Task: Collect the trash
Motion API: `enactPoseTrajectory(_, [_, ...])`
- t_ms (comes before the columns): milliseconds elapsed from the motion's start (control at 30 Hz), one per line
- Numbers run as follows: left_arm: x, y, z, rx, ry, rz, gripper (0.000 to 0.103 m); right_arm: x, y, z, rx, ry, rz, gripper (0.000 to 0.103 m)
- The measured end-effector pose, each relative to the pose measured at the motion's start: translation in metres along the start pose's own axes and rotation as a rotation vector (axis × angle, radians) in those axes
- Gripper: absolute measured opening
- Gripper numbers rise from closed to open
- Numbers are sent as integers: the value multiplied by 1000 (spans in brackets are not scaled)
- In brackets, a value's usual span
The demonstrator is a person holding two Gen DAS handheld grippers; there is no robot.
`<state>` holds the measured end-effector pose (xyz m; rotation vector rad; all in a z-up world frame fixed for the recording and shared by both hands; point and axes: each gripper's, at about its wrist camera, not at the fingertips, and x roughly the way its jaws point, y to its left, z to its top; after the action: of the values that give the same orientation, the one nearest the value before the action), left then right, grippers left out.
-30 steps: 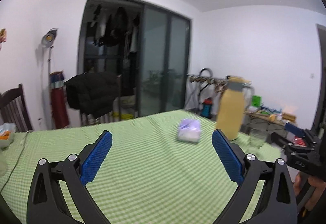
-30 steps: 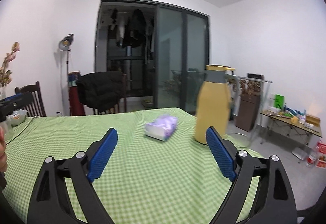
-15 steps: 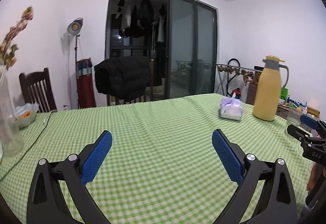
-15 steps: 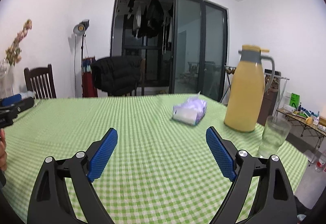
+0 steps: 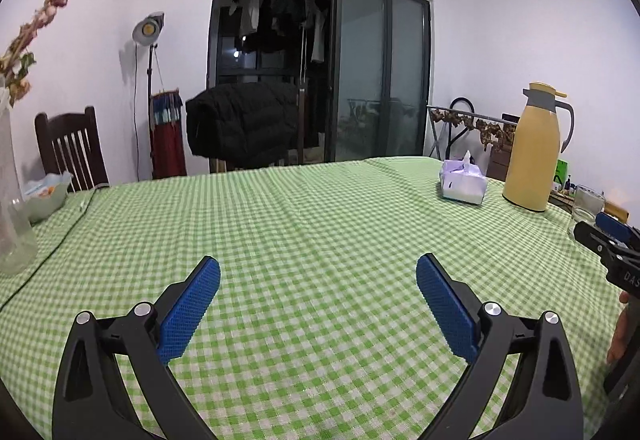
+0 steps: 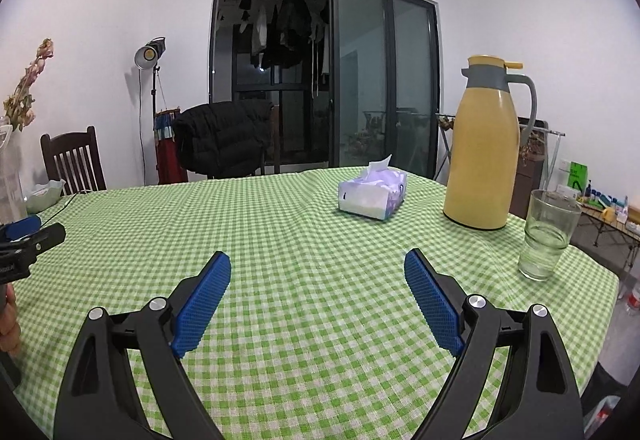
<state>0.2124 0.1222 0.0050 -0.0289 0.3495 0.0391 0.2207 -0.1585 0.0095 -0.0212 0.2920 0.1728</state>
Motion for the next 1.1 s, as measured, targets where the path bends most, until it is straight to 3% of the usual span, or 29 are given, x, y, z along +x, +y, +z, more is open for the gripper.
enactPoseTrajectory(267, [-15,-8,-3,38,-63,38,95,-1,2,-1,-7,0,16,90])
enactPoseTrajectory(367, [-17,-2,-4,-10,-56,17,95,-3,1,-1,-3,-9,19,90])
enactPoseTrajectory(1100, [-17,-5,-3,10,-55,15,95,-4,-1,-1,6,-9,-8,90])
